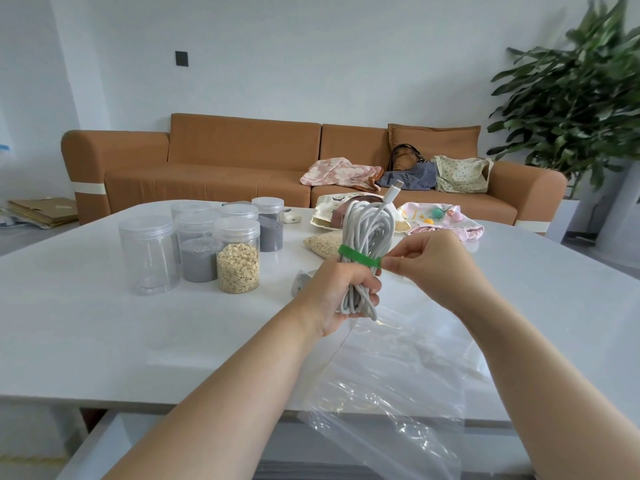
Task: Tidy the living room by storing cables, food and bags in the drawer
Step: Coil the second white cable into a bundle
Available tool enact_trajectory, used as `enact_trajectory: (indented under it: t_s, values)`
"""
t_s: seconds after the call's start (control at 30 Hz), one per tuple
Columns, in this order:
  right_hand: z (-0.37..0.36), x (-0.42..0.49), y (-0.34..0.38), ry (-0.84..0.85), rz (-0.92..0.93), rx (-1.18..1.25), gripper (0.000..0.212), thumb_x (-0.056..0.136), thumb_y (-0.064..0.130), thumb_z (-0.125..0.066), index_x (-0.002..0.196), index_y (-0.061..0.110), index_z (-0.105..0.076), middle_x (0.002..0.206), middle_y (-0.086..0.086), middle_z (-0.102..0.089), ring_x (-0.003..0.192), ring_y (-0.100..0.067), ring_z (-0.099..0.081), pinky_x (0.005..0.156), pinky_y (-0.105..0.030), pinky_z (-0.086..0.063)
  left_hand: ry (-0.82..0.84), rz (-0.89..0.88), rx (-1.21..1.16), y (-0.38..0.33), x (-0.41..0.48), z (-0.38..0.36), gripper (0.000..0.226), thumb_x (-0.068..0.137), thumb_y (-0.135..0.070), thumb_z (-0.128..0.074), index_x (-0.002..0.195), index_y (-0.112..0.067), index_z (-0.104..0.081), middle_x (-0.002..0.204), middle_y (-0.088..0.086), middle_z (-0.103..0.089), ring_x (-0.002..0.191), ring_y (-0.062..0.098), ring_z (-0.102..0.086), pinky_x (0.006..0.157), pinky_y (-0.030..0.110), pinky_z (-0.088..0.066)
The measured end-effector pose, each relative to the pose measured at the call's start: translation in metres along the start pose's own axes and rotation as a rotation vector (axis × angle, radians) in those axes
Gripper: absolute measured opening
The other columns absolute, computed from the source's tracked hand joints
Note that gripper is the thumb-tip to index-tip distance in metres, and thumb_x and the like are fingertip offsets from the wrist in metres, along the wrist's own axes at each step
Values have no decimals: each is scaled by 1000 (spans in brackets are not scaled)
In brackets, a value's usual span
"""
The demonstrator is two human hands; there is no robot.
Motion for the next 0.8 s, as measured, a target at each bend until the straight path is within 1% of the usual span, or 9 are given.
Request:
enact_trajectory:
  t_s: [0.07, 0.17, 0.3, 0.4, 0.57, 0.63, 0.7, 0.73, 0.8]
  values:
    - [-1, 1, -2, -13, 0, -11, 22, 76, 12, -76, 58, 11, -64, 42, 4, -40, 37, -6, -27, 38, -14, -24, 13, -15, 14, -1, -1, 0, 16, 55, -3, -55, 69, -8, -52, 58, 4, -45, 45, 13, -47, 48, 19, -40]
    - [1, 3, -2, -1, -5, -25, 24, 77, 13, -76, 57, 10, -62, 35, 11, -35, 34, -6, -27, 36, -13, -23, 15, -61, 7, -2, -1, -1, 13, 55, -2, -54, 67, -8, -51, 56, 4, -46, 45, 14, -46, 48, 20, -41]
    - [5, 3, -1, -2, 2, -19, 27, 77, 15, -76, 56, 9, -60, 36, 11, -34, 35, -6, -27, 37, -13, -23, 28, -132, -43, -3, 0, -4, 13, 56, 0, -51, 67, -5, -48, 54, 3, -44, 44, 14, -43, 47, 21, -39]
    - [6, 4, 0, -2, -1, -19, 29, 77, 15, -76, 55, 9, -58, 32, 12, -33, 34, -6, -27, 37, -13, -22, 40, -176, -65, -3, -1, -5, 13, 56, 2, -51, 68, -3, -48, 53, 3, -45, 43, 15, -42, 46, 21, -39]
    - [6, 5, 4, -12, 1, -65, 33, 78, 17, -76, 53, 11, -55, 29, 12, -34, 32, -7, -31, 35, -12, -23, 28, -242, -49, -4, -1, -4, 13, 57, 4, -51, 69, -2, -50, 56, 6, -43, 44, 16, -42, 46, 23, -38]
    - [6, 5, 5, -21, 3, -85, 34, 77, 18, -76, 52, 11, -53, 31, 11, -34, 32, -8, -30, 36, -13, -23, 18, -265, -28, -5, -1, -4, 12, 57, 4, -51, 68, -2, -50, 58, 7, -42, 44, 16, -42, 46, 23, -37]
    - [6, 4, 6, -35, 11, -118, 34, 76, 19, -77, 53, 10, -54, 37, 9, -37, 36, -7, -30, 40, -18, -26, 14, -285, 11, -5, -1, -3, 12, 57, 4, -52, 68, -1, -51, 57, 8, -43, 44, 17, -43, 47, 24, -38]
    - [7, 3, 6, -40, 17, -140, 33, 76, 20, -78, 55, 8, -55, 41, 6, -39, 40, -9, -31, 42, -21, -27, 15, -291, 37, -5, -1, -2, 13, 57, 3, -53, 69, 0, -52, 57, 8, -44, 44, 17, -44, 47, 24, -38]
    - [10, 1, 8, -46, 37, -187, 34, 73, 23, -79, 56, 7, -55, 46, 1, -42, 44, -12, -33, 46, -24, -27, 33, -292, 77, -5, -2, -1, 14, 58, 2, -53, 72, 0, -52, 56, 8, -45, 43, 18, -44, 50, 27, -36]
Point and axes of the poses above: each hand's wrist, its own x-axis towards the middle knuckle, its own z-axis out of the back of the hand, y = z × x, the point moved 2 cm from there along x, towards the middle knuckle
